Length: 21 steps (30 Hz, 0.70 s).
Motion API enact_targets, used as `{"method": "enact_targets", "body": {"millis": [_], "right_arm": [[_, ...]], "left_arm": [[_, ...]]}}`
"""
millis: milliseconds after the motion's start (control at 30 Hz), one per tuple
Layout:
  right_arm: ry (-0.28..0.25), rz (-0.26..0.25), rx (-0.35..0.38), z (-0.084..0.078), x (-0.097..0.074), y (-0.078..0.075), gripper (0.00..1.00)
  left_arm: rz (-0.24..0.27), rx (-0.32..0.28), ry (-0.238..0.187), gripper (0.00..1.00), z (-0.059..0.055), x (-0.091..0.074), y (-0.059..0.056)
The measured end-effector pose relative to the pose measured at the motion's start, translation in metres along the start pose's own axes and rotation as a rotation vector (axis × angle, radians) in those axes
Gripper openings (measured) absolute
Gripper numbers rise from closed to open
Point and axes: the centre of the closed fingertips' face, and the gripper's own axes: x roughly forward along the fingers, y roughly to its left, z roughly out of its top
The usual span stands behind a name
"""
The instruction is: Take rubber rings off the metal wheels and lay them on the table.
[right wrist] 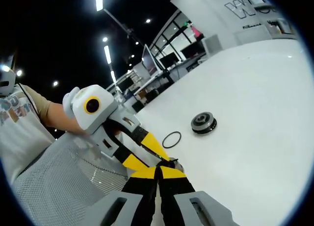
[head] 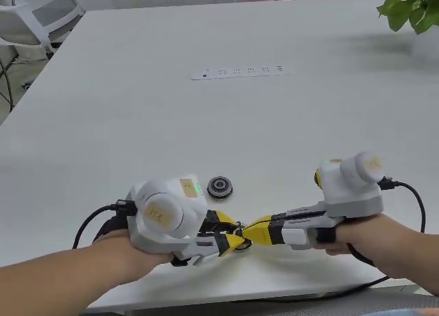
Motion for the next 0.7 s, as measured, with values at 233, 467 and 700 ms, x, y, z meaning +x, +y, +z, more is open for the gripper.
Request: {"method": "enact_targets", "body": {"millis": [233,467,700], "right_arm": [[-0.015,0.039,0.006,0.003,0.001,0.010,0.00],[-0.065,0.063,0.079,0.006,-0.004,0.011,0.00],[-0.026,-0.025,0.050,0.000,-0.003,-0.003,0.00]], "left_arm": [[-0.001,0.001,-0.004,0.12,0.000,0.000,0.000],[-0.001,-0.001,-0.008,0.12,0.001,0.001,0.000],[0.004,-0.009,-0.005,0.12,0.001,0.001,0.000]]}}
